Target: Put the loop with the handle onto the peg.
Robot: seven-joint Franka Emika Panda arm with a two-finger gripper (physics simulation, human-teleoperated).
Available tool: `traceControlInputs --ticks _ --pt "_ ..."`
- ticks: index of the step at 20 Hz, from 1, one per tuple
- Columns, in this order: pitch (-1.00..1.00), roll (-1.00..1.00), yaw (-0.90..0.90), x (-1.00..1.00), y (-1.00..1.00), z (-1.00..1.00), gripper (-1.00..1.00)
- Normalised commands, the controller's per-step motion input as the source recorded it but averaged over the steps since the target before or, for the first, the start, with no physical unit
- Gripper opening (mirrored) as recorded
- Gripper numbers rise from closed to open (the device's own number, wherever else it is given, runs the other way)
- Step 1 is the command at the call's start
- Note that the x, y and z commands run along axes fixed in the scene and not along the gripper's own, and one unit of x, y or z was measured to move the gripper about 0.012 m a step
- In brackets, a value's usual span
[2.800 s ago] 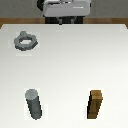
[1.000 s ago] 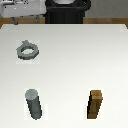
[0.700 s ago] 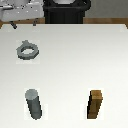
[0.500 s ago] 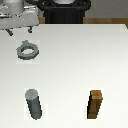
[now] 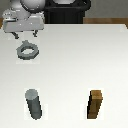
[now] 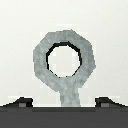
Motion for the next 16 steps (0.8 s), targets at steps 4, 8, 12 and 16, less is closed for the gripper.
traceControlInputs --ticks 4,8,12,16 --pt "0.00 0.00 0.00 0.00 -0.25 -0.50 1.00" --pt "0.00 0.00 0.00 0.00 0.00 -0.75 1.00" --pt "0.00 0.00 0.00 0.00 0.00 0.00 -1.00" --pt "0.00 0.00 0.00 0.00 0.00 0.00 -1.00"
